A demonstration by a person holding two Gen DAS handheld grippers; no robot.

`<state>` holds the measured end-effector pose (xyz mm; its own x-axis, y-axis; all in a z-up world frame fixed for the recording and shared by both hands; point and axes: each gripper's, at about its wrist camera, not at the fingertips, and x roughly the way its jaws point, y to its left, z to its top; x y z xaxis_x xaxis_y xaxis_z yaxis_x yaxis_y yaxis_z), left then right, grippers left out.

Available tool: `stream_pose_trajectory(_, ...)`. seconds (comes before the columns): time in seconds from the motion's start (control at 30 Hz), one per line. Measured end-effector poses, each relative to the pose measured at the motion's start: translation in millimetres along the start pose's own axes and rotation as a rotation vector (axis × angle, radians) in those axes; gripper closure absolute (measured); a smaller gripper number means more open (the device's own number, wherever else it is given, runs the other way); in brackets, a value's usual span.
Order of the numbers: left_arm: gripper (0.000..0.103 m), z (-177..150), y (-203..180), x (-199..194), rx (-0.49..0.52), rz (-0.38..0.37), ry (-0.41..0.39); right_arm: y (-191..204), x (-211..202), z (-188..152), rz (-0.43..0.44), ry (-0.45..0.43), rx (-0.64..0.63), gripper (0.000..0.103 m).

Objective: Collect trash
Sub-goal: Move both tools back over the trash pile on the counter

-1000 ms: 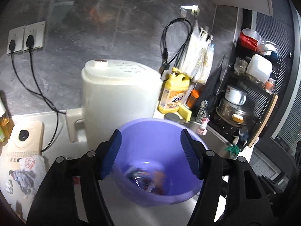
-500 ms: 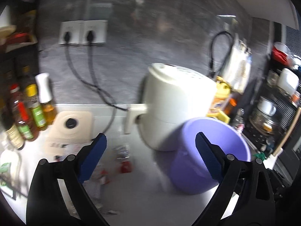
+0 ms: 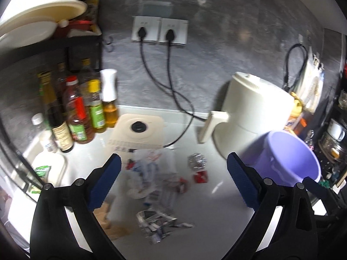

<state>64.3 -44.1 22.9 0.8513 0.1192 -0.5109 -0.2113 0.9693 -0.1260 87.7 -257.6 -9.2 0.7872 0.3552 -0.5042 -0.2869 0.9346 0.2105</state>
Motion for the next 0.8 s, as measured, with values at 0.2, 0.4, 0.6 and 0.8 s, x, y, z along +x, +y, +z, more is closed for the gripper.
stream_pose_trajectory(0.2, 0.006, -8.9, 27.6, -8.6, -0.006, 0.063, 0.012, 22.6, 7.5, -10.2, 0.030, 0.026, -0.015, 0.008)
stream_pose_trajectory(0.4, 0.006, -21.9, 56.1, -16.8, -0.026, 0.106, 0.034, 45.0, 16.7, -23.1, 0.049, 0.065, -0.029, 0.008)
stream_pose_trajectory(0.6, 0.006, -38.1, 84.6, -18.9, -0.074, 0.111, 0.051, 64.5, 24.1, -35.7, 0.050, 0.109, -0.054, 0.008)
stream_pose_trajectory(0.8, 0.006, -59.9, 102.0, -5.1, -0.111, 0.088, 0.101, 74.9, 32.2, -49.8, 0.041, 0.164, -0.088, 0.014)
